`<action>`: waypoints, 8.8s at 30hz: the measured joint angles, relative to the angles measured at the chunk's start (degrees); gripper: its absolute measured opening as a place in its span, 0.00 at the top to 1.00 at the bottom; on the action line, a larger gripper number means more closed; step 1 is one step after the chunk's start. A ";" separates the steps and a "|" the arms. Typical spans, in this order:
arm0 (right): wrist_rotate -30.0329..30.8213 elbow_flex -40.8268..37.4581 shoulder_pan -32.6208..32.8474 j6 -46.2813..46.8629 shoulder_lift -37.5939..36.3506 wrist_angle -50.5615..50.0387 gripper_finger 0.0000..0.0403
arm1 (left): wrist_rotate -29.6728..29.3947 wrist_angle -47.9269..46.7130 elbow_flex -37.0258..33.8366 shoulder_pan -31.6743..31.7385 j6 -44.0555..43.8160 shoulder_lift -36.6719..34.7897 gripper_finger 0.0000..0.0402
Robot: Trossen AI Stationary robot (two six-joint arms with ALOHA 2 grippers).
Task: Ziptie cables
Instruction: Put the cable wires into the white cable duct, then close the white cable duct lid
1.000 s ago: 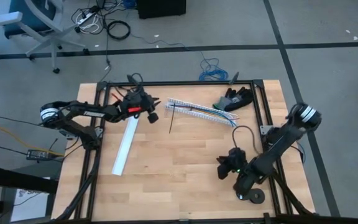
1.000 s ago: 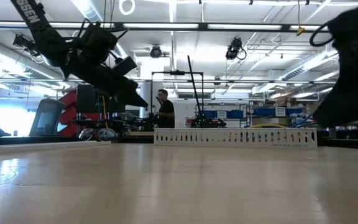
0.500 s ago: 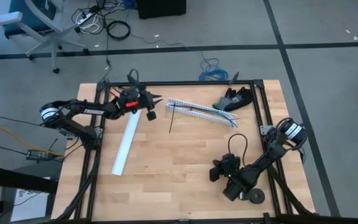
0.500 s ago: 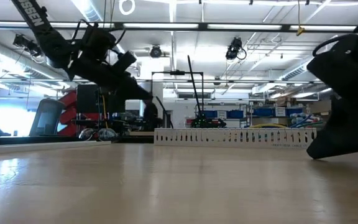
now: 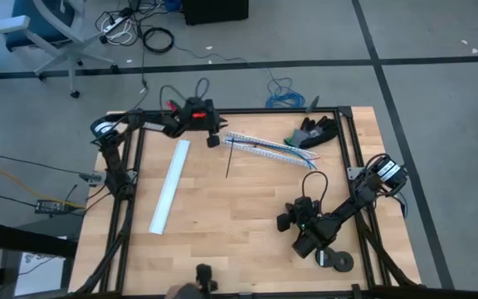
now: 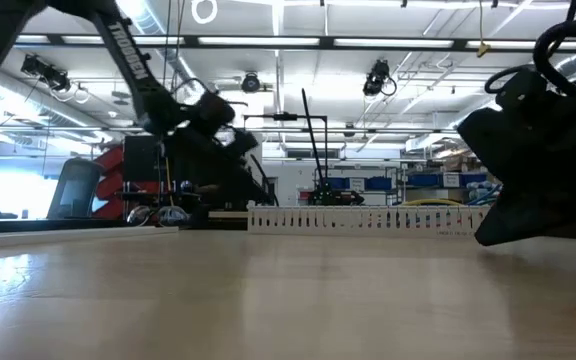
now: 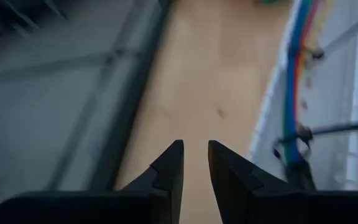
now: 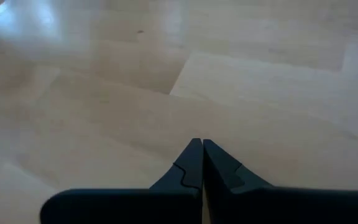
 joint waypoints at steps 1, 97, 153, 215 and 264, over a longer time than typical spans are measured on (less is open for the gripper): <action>0.00 0.00 -0.29 0.26 0.00 -0.63 1.00 | 0.00 -4.09 2.33 0.00 0.42 0.96 0.80; -0.89 -10.90 -34.05 -50.39 -10.19 28.40 1.00 | -21.36 4.22 -15.85 -30.08 -10.53 -5.70 0.99; -13.23 -7.24 -15.35 -72.32 -14.01 55.90 1.00 | -14.07 -1.46 -2.04 -33.84 -6.28 -7.59 0.99; -1.72 -4.11 3.43 -39.48 -25.42 5.51 1.00 | -47.59 -30.58 -20.92 -40.71 -31.09 -53.39 1.00; -2.64 32.61 16.08 -7.73 11.34 -20.67 1.00 | -61.99 -59.00 -27.31 -73.75 -96.33 -51.98 0.81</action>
